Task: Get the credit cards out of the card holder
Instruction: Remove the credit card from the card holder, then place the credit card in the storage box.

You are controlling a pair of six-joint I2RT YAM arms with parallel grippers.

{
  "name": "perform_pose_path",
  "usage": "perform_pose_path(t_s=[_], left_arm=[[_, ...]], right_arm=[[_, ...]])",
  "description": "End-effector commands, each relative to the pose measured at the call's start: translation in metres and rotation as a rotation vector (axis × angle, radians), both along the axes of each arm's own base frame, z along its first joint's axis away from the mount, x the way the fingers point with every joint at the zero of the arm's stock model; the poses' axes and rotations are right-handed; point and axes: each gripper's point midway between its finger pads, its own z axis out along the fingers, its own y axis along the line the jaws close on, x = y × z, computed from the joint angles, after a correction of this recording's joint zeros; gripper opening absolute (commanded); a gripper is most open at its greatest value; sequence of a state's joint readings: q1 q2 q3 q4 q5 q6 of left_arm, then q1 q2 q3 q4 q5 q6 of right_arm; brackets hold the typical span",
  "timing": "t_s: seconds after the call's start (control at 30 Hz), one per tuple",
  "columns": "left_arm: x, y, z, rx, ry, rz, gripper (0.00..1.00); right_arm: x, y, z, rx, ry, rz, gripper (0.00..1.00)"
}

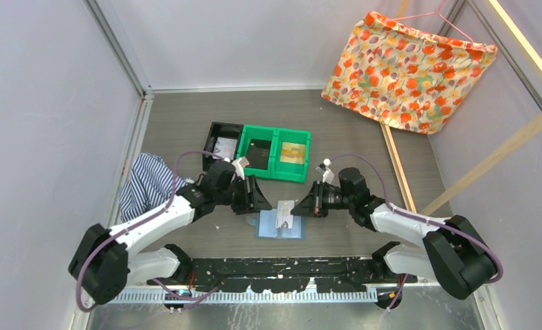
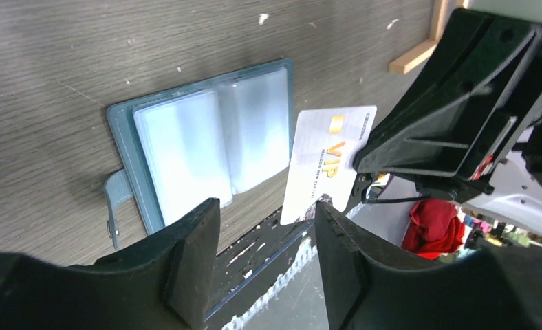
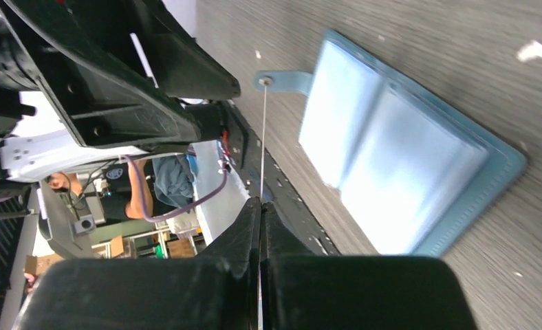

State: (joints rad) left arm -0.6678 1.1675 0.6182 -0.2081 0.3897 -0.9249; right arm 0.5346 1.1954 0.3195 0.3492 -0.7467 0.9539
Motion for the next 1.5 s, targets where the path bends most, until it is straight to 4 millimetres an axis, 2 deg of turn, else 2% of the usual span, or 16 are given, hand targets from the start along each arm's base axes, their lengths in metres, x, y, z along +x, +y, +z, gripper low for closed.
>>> perform_pose_path(t_s=[0.0, 0.07, 0.17, 0.23, 0.33, 0.43, 0.8, 1.0, 1.07, 1.2, 1.33, 1.4, 1.43, 1.47], left_arm=[[-0.003, 0.008, 0.03, -0.023, -0.105, -0.025, 0.58], [-0.007, 0.002, 0.039, -0.084, -0.095, -0.051, 0.6], [-0.014, -0.009, 0.043, -0.159, -0.064, -0.086, 0.63], [-0.014, -0.013, 0.042, -0.204, -0.054, -0.081, 0.64], [-0.012, -0.023, 0.057, -0.346, -0.081, -0.064, 0.65], [-0.013, -0.025, 0.066, -0.404, -0.122, -0.072, 0.65], [-0.013, -0.031, 0.086, -0.523, -0.154, -0.087, 0.63], [-0.01, -0.034, 0.085, -0.542, -0.14, -0.077, 0.59], [-0.011, -0.034, 0.081, -0.533, -0.125, -0.077, 0.55], [-0.01, -0.033, 0.078, -0.528, -0.119, -0.061, 0.37], [-0.013, -0.03, 0.075, -0.526, -0.111, -0.057, 0.33], [-0.015, -0.028, 0.071, -0.522, -0.104, -0.048, 0.25], [-0.015, -0.027, 0.07, -0.521, -0.1, -0.043, 0.18], [-0.015, -0.027, 0.069, -0.52, -0.098, -0.04, 0.08]], right_arm=[[0.009, 0.011, 0.042, 0.076, -0.08, 0.032, 0.01], [0.01, 0.014, 0.053, 0.099, -0.09, 0.043, 0.01], [0.011, 0.019, 0.067, 0.128, -0.112, 0.059, 0.01], [0.012, 0.021, 0.072, 0.136, -0.121, 0.068, 0.01], [0.01, 0.025, 0.079, 0.149, -0.127, 0.089, 0.01], [0.008, 0.027, 0.084, 0.165, -0.132, 0.106, 0.01], [0.004, 0.036, 0.087, 0.188, -0.121, 0.139, 0.01], [0.003, 0.037, 0.082, 0.179, -0.111, 0.136, 0.01], [0.003, 0.037, 0.08, 0.176, -0.106, 0.135, 0.01], [0.003, 0.036, 0.075, 0.166, -0.099, 0.129, 0.01], [0.003, 0.036, 0.066, 0.149, -0.086, 0.128, 0.01], [0.002, 0.035, 0.059, 0.143, -0.076, 0.127, 0.01], [0.002, 0.035, 0.058, 0.142, -0.071, 0.128, 0.01], [0.002, 0.035, 0.055, 0.14, -0.064, 0.131, 0.01]])
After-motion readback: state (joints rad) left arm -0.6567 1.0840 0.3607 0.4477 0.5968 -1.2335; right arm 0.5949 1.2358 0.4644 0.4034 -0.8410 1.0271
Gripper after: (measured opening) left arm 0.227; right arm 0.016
